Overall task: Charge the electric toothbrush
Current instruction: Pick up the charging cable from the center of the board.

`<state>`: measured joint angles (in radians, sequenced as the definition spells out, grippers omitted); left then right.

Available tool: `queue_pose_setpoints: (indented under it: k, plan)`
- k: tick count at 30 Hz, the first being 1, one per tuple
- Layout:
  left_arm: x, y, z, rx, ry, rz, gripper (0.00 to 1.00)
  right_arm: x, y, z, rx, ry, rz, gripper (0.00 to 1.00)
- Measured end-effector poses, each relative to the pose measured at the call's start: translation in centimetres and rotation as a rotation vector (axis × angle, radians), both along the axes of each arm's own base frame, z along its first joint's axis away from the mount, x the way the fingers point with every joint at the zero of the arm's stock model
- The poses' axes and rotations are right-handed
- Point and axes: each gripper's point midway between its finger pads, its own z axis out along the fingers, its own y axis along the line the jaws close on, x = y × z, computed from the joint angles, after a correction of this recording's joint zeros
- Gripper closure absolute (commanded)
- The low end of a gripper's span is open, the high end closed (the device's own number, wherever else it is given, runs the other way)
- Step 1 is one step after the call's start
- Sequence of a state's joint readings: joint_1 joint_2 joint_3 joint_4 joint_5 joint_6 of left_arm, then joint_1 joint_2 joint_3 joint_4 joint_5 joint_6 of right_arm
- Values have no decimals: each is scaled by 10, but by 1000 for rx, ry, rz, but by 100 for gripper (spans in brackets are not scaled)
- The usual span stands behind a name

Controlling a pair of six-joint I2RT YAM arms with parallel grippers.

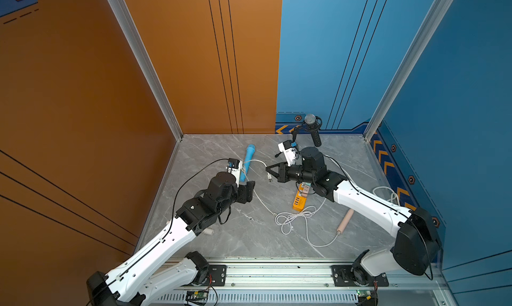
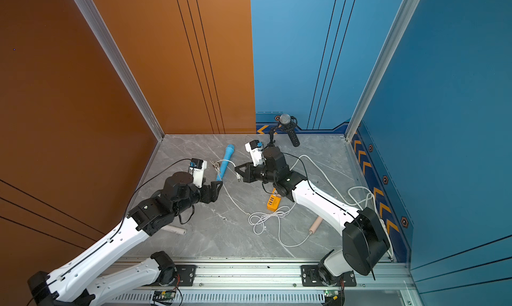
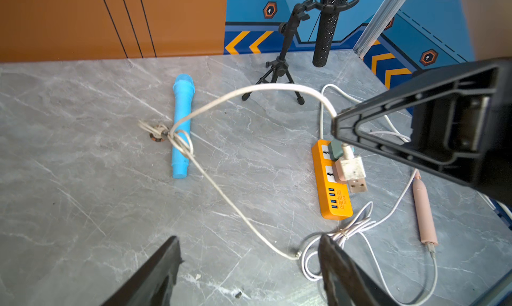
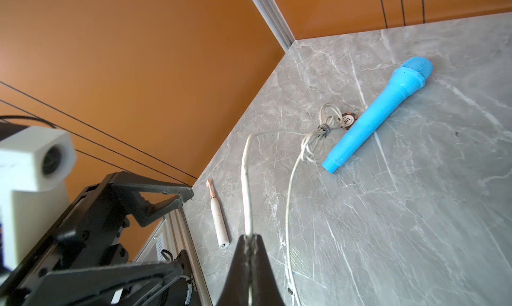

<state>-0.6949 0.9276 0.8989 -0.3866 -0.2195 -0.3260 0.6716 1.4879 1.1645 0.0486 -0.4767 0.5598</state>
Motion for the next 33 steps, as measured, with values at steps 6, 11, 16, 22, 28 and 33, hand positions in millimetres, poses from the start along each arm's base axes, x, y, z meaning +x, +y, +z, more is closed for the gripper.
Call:
queue_pose_setpoints:
  k: [6, 11, 16, 22, 28, 33]
  plan:
    - [0, -8, 3, 72, -67, -45, 22, 3, 4, 18, 0, -18, -38, 100]
    - [-3, -19, 2, 141, -159, -104, 22, 11, 3, 24, -28, 36, -124, 100]
    - [-6, -28, -13, 206, -267, -176, 25, 16, 2, 47, -42, 122, -254, 100]
    - [5, -44, -4, 285, -385, -230, 29, 17, -16, 45, -24, 307, -410, 100]
    - [10, -63, 5, 290, -462, -291, 34, 14, -20, 21, -33, 467, -491, 100]
    - [12, -78, 12, 289, -503, -346, 45, 11, -17, 7, -31, 550, -524, 100]
